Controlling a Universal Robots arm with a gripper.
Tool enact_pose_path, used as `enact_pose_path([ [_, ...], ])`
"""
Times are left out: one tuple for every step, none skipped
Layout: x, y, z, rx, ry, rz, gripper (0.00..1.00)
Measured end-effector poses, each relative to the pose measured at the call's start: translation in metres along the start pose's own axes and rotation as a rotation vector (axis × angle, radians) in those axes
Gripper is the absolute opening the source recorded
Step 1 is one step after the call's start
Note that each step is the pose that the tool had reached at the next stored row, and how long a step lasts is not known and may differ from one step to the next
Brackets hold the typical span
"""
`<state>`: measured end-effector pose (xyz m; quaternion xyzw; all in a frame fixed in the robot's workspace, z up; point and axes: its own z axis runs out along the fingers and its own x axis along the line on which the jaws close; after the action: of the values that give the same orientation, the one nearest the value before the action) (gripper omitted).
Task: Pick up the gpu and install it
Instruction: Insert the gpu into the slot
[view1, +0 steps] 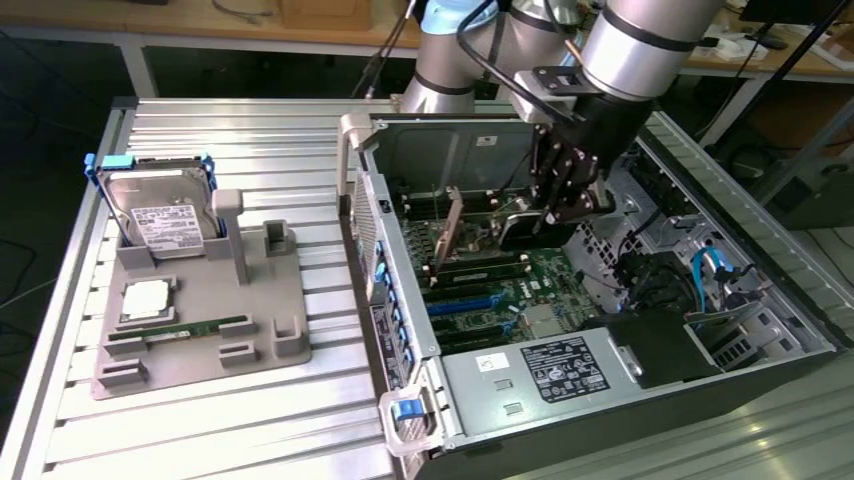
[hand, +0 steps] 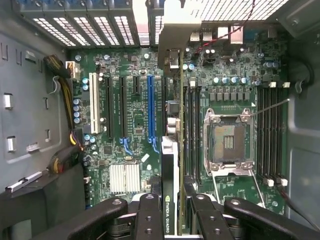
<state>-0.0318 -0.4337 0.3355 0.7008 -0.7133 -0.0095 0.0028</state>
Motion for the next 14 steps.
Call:
enact_pose_path([
  [0.000, 0.0000, 0.0016, 0.0000, 0.0001, 0.000, 0.27],
  [0.000, -0.0001, 0.0035, 0.0002, 0.0000, 0.000, 0.27],
  [0.001, -0.0001, 0.0055, 0.0005, 0.0000, 0.000, 0.27],
  [0.001, -0.0001, 0.0071, 0.0006, 0.0000, 0.000, 0.27],
  [0.001, -0.0001, 0.0087, 0.0009, -0.0002, 0.000, 0.27],
  [0.001, -0.0002, 0.0100, 0.0012, -0.0007, 0.000, 0.27],
  [0.001, -0.0002, 0.0101, 0.0011, -0.0014, 0.000, 0.27],
  [0.001, -0.0002, 0.0101, 0.0011, -0.0015, 0.000, 0.27],
  [0.002, -0.0002, 0.0102, 0.0011, -0.0017, 0.000, 0.27],
  [0.005, -0.0003, 0.0105, 0.0012, -0.0020, 0.000, 0.27],
  [0.008, -0.0004, 0.0105, 0.0011, -0.0021, 0.000, 0.27],
  [0.011, -0.0004, 0.0107, 0.0011, -0.0024, 0.000, 0.27],
  [0.013, -0.0004, 0.0108, 0.0011, -0.0027, 0.000, 0.27],
  [0.015, -0.0005, 0.0111, 0.0011, -0.0028, 0.000, 0.27],
])
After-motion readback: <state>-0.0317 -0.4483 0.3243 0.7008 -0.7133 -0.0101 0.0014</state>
